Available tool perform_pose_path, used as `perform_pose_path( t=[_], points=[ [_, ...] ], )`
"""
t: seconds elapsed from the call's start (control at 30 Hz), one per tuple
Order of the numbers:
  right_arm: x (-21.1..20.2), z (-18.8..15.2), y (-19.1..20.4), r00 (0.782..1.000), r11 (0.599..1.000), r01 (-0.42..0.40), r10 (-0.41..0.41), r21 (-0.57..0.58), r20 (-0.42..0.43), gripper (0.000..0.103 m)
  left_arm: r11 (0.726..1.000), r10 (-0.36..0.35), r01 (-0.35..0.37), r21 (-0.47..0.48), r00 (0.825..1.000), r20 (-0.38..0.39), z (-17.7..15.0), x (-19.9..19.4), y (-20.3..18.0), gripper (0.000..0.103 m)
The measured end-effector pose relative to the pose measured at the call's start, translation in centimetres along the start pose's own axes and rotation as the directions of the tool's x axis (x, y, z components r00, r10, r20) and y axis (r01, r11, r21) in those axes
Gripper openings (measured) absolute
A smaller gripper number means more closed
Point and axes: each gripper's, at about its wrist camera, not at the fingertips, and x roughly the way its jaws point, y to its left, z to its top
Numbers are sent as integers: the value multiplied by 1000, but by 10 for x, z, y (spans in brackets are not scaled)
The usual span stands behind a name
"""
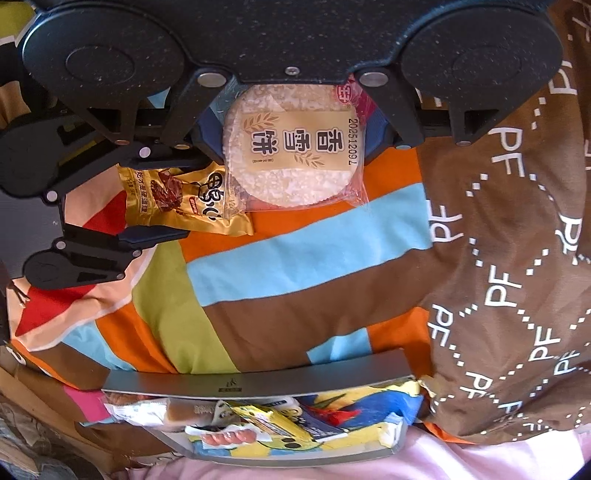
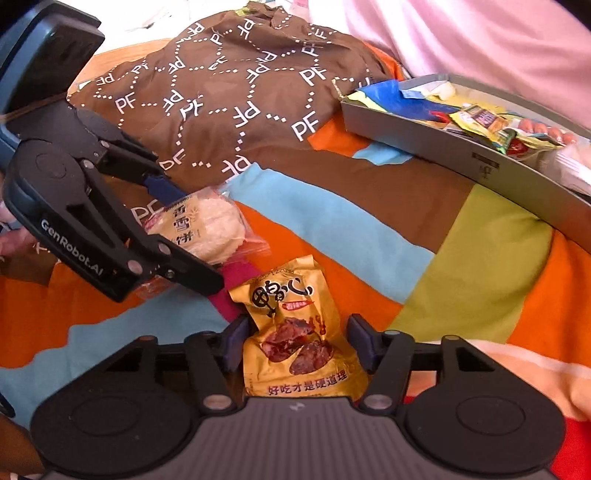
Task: Organize snacks
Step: 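Carry the rice cracker with the left tool while the right tool carries the jerky pack into the tray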
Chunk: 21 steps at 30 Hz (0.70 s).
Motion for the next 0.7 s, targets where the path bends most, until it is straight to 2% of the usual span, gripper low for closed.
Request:
perform_pose_path(
  t=[0.1,0.27,0.33,0.43,0.53,0.7],
  points=[
    [0,-1,6,1000,1000,-2,2,-8,9,44,1000,10,-9,-17,1000,11,0,-5,2,75],
    [-3,-2,25,997,993,77,-74,-91,32,42,999,23,-22,-36,999,29,2,-11,5,75],
    [-5,-4,36,989,978,140,-133,-155,57,42,999,28,-27,-41,999,40,3,-13,6,75],
    [-9,-8,53,964,928,262,-238,-263,122,42,998,40,-36,-54,997,66,7,-16,9,75],
    [-14,-9,61,923,873,375,-322,-312,209,42,996,53,-45,-81,993,105,14,-21,12,75],
    [-29,3,47,847,832,503,-419,-236,328,43,990,90,-67,-126,978,187,42,-27,19,75]
  ],
)
